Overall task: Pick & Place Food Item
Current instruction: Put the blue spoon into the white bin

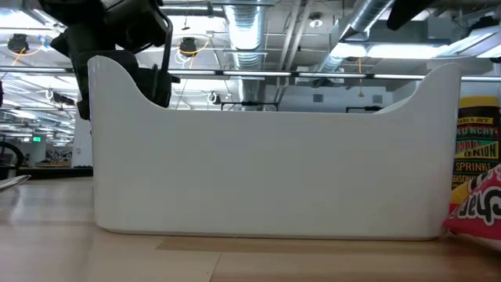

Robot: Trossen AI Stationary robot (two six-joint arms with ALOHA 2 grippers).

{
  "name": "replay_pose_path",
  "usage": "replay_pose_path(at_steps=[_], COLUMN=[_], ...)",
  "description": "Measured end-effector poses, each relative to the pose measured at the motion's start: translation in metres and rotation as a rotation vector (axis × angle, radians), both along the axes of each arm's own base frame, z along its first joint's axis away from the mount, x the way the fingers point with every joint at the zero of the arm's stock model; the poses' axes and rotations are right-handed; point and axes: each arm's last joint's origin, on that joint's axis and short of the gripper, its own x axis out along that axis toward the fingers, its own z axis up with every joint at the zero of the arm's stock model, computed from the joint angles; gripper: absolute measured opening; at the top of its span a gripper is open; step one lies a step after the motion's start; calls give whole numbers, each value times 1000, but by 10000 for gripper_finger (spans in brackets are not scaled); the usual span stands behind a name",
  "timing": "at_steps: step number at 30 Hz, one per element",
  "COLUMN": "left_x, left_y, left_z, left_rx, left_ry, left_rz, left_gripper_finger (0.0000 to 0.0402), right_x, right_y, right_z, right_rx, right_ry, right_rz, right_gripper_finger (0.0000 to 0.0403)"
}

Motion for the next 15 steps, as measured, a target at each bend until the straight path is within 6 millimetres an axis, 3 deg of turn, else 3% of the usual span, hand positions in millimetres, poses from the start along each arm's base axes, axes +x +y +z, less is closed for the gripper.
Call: replay_pose_path(at_steps=[15], left_x=[10], left_y=[-2], left_z=[-19], left_rx=[-122], left_ry=[38], left_rz=[-34], left_gripper_finger=[104], right_x=[0], right_y=[0], right_z=[0], right_rx=[4], right_ry=[-2], right_rz=[0], right_gripper_finger=[3])
